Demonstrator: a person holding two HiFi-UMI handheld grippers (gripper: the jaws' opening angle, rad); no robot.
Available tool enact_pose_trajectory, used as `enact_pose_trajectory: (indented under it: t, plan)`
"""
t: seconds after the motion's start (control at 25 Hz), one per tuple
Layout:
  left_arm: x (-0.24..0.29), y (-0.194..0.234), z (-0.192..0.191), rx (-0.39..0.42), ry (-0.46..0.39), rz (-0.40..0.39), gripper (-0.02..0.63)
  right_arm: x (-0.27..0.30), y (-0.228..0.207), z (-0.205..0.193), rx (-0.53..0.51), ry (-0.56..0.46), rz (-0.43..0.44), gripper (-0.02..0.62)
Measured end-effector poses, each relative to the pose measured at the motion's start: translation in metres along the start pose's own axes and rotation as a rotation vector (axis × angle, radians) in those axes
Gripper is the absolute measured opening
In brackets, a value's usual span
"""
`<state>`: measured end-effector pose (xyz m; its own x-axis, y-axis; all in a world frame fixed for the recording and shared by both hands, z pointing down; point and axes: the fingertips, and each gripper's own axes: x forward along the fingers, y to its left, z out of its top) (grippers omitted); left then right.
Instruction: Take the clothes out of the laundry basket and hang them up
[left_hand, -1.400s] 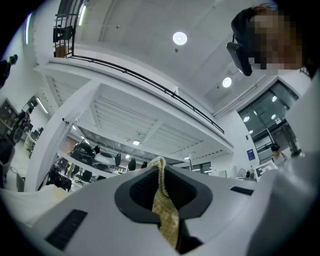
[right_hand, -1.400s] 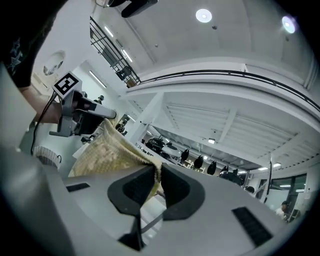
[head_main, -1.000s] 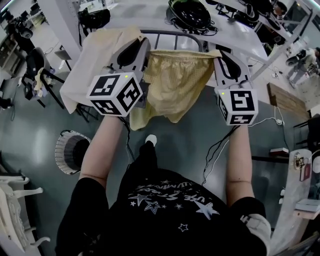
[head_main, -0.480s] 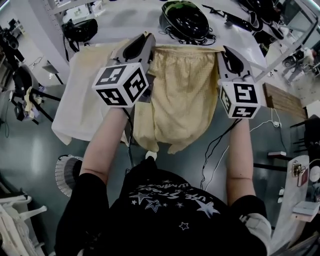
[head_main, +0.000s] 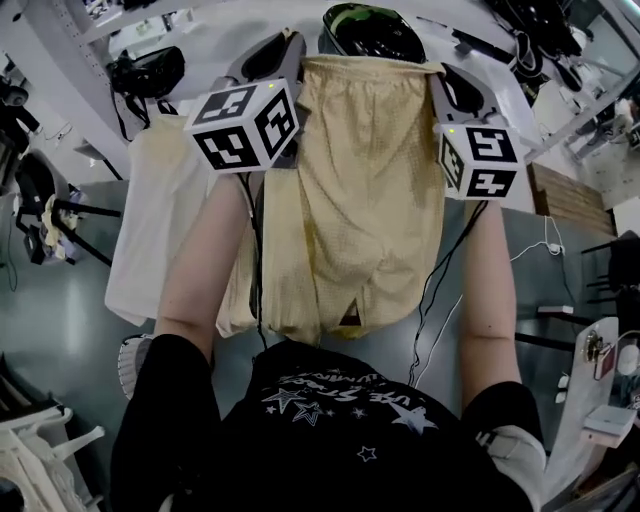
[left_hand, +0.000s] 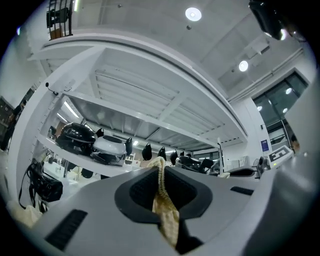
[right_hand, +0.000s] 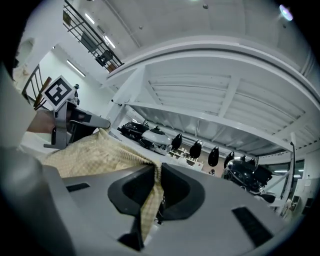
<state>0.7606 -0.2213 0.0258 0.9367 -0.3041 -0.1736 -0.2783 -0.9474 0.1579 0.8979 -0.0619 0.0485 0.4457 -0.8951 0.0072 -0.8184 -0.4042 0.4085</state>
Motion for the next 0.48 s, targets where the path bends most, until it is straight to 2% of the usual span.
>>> enact_pose_trajectory:
  t: [0.28, 0.48]
  plan:
    - [0.071, 0.056, -0.051, 0.041, 0.115, 0.034, 0.051, 0.086, 0.001, -0.047, -0.035, 0.120, 0.054, 0.049]
    - [0.113, 0.085, -0.100, 0.022, 0.213, 0.058, 0.051, 0.136, 0.002, -0.092, -0.027, 0.213, 0.093, 0.049]
